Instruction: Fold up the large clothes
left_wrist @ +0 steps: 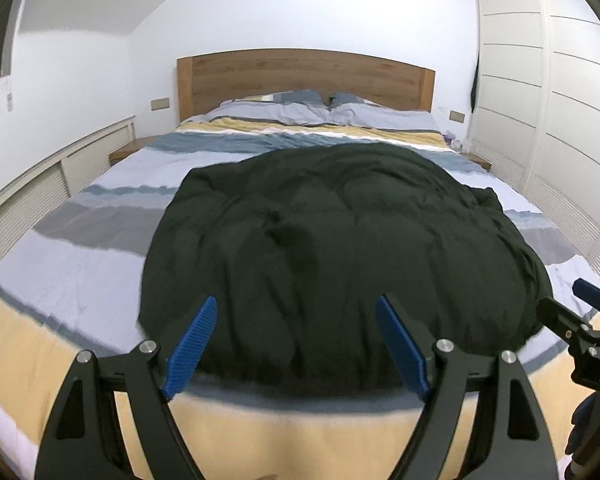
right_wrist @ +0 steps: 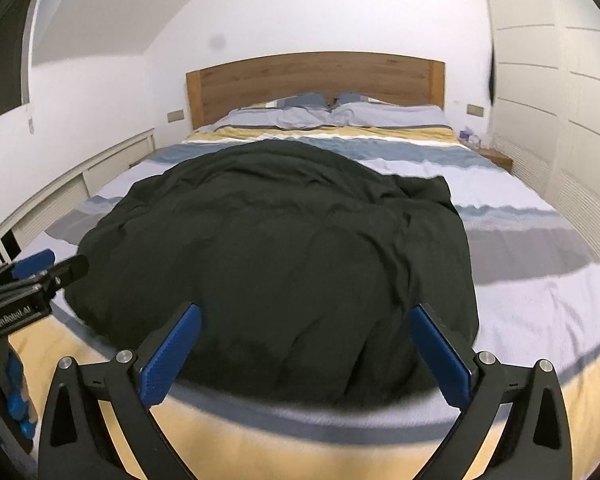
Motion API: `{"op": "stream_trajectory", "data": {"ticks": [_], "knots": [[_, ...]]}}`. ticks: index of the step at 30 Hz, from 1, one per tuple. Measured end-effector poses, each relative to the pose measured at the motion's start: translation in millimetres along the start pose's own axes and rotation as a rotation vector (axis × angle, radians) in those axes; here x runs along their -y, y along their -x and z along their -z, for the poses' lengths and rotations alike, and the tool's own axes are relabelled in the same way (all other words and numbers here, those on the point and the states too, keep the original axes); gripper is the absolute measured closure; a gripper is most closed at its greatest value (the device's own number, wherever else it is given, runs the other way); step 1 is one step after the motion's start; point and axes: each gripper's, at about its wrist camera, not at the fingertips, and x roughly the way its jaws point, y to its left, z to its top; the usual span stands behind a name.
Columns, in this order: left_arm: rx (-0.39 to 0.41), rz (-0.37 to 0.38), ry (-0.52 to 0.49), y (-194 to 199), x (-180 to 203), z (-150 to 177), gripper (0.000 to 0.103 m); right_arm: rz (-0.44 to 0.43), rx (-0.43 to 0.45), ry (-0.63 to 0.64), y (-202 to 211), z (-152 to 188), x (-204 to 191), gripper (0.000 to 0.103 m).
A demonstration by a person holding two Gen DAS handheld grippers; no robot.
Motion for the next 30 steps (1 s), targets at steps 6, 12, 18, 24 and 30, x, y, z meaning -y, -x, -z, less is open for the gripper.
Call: {"op": "stream_trajectory", "data": {"ticks": [6,12,18,24,30], "knots": [[-0.06,-0.024,0.04,50.3,-11.7,35.4,0.022,0.032,-0.048,-0.019,46.4,20.9,-16.0,0.001],[-0.058,-0.094,-0.004,101.4,-14.1,55.2,0.022,0.043,-0.079,-0.042,72.8,36.4,-20.1,0.001],[-0.005,-0.089,-0.029,145.8,-6.9,59.1,0.022,0.058,-0.056,-0.046,103.2,42.1,-17.1,0.001],[0.021,-0.071,-0.04,170.0,2.6,59.5,0.022,0.077,-0.029,-0.05,126.0,43.9,-11.8,0.001],[0.026,-0.06,-0.043,182.6,4.2,64.3,0.022,0.093,-0.02,-0.053,139.9,49.2,-9.0,0.001]]}}
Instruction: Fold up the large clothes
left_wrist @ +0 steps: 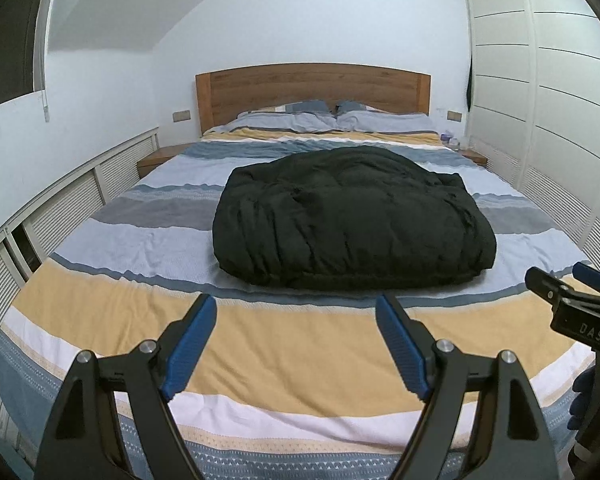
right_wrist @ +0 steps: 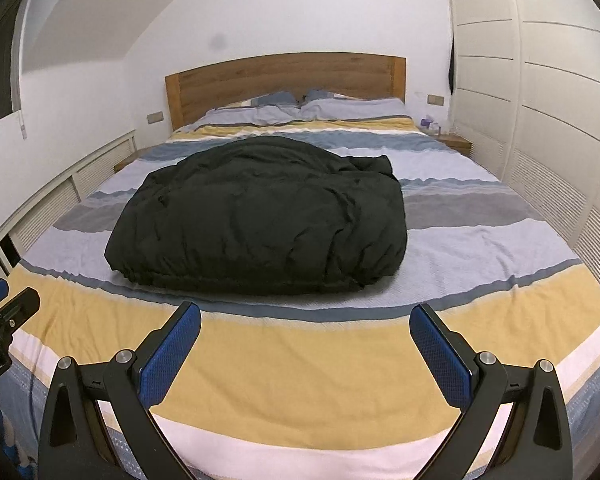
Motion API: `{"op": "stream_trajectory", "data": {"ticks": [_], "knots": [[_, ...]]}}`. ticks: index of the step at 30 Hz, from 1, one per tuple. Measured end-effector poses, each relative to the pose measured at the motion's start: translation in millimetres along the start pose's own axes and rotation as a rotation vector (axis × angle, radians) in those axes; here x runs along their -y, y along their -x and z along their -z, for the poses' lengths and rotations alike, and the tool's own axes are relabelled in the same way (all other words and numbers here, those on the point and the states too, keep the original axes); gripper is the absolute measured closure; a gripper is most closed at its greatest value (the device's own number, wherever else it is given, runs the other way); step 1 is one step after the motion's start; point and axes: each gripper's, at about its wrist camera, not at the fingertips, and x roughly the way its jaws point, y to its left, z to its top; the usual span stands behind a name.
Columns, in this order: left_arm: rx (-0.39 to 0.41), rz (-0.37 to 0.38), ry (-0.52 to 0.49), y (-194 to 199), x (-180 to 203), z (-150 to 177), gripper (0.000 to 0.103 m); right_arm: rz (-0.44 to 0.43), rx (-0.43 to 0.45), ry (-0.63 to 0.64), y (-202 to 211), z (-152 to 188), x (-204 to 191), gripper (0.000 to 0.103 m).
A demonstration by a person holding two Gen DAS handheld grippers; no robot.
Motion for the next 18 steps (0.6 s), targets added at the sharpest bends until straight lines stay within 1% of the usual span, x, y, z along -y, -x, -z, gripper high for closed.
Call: {"op": "stream_trajectory", "data": {"ticks": [18], "knots": [[-0.014,0.014,-0.001,10.7,2.6,12.2,0.022,0.034,0.006,0.019,21.3,10.8,1.4,0.001]]}}
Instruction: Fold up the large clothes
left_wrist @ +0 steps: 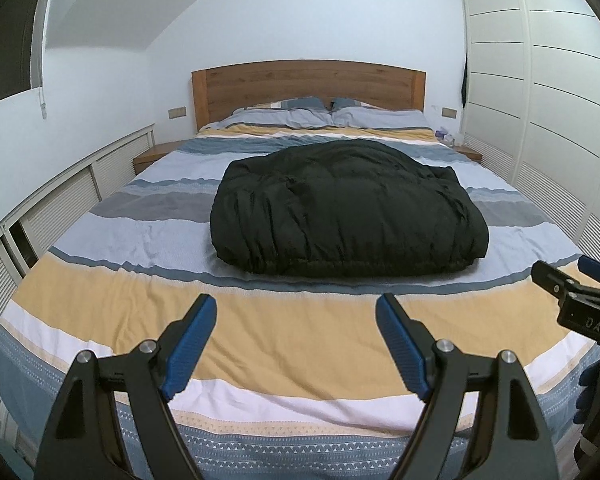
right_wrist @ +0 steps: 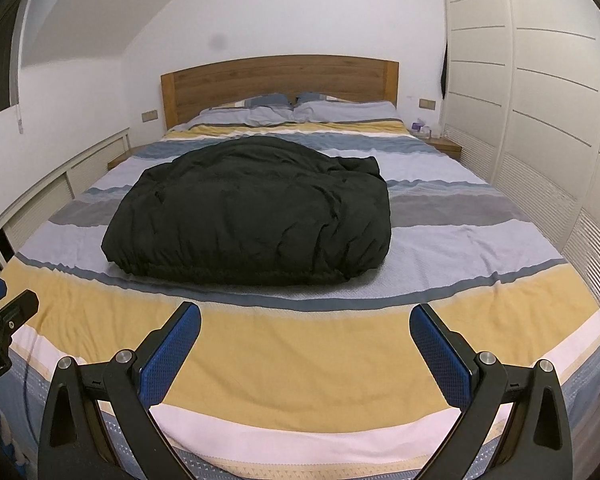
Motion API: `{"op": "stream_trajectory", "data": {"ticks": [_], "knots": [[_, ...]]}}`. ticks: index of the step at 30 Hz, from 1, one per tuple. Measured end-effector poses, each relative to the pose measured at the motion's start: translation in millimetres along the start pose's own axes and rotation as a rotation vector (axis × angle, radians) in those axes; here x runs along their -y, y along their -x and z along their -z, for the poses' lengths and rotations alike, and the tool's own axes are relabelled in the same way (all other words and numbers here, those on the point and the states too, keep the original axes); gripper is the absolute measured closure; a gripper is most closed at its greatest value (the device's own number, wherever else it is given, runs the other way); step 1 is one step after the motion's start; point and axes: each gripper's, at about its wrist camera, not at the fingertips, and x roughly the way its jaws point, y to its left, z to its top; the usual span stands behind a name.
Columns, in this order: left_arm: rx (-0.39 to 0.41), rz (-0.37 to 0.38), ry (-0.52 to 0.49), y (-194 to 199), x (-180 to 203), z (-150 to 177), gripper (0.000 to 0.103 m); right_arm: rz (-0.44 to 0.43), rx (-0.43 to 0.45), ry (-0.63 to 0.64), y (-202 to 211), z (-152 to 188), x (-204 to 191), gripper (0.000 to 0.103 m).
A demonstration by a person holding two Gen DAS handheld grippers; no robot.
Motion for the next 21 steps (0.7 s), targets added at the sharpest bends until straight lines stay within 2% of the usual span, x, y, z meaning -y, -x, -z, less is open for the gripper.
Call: {"op": "stream_trajectory", "data": {"ticks": [21], "knots": [[-0.024,-0.02,-0.007,-0.6,-4.2,13.0,0.022,0.009,0.02,0.003,12.2,6.5,5.4,0.001]]}}
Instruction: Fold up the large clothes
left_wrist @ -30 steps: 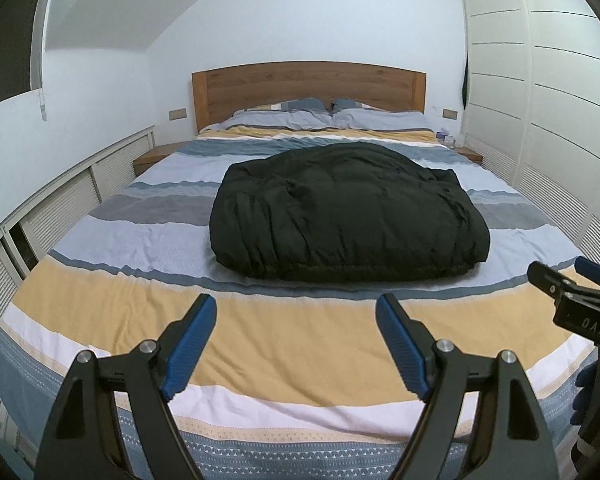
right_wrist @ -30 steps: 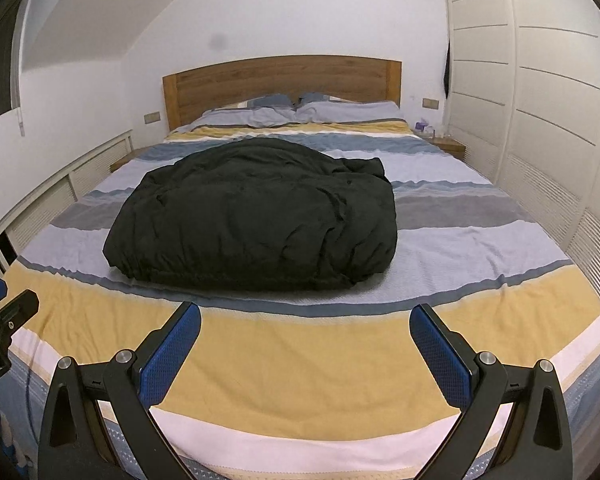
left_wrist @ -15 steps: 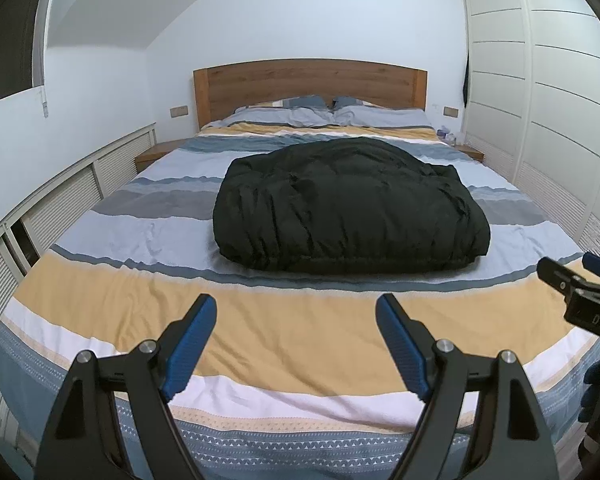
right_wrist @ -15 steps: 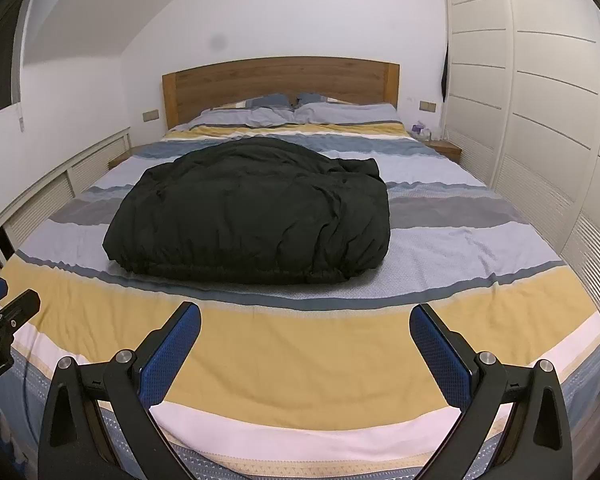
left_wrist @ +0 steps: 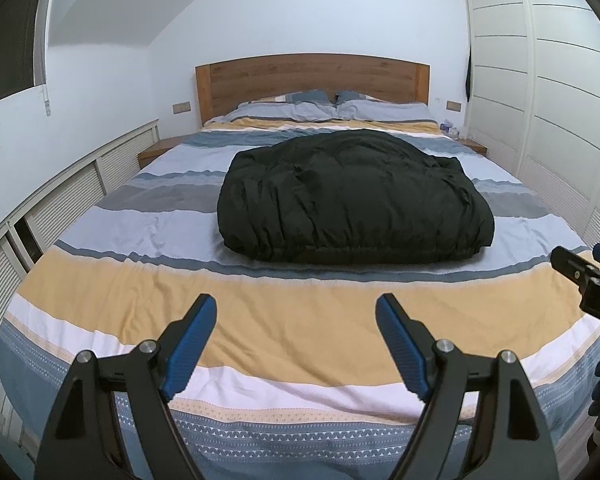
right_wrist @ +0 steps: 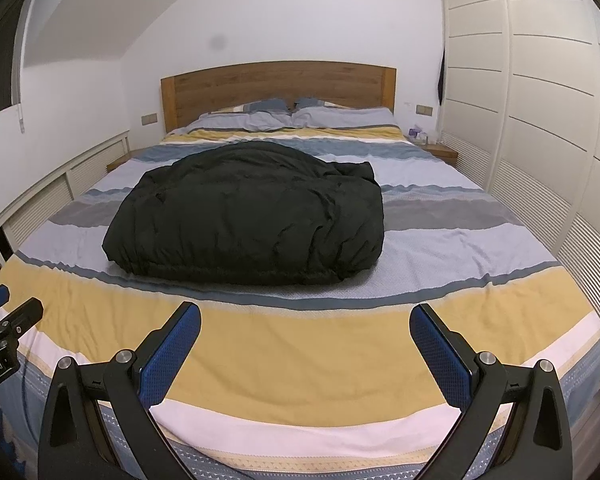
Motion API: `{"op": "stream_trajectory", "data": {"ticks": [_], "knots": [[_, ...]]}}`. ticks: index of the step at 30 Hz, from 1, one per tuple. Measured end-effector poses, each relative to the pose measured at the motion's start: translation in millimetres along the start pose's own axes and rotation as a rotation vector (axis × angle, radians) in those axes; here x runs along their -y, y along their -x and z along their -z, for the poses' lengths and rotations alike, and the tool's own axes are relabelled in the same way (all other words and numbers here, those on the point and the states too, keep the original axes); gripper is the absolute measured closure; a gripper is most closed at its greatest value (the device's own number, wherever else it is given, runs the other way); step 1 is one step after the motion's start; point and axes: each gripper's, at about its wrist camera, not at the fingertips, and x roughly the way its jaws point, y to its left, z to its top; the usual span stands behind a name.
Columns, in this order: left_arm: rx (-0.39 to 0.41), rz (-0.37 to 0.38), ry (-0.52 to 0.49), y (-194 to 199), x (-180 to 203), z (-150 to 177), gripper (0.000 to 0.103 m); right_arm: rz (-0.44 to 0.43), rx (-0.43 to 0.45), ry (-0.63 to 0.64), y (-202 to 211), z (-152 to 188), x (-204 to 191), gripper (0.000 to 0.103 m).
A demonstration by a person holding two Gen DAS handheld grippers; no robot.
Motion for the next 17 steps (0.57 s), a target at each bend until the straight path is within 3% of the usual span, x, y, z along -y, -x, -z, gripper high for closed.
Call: {"op": "stream_trajectory", "data": {"ticks": [17], "knots": [[-0.039,-0.014,0.0,-10.8,-0.8,7.0,0.022,0.011,0.004,-0.004,3.0,5.1,5.6,0.001]]}}
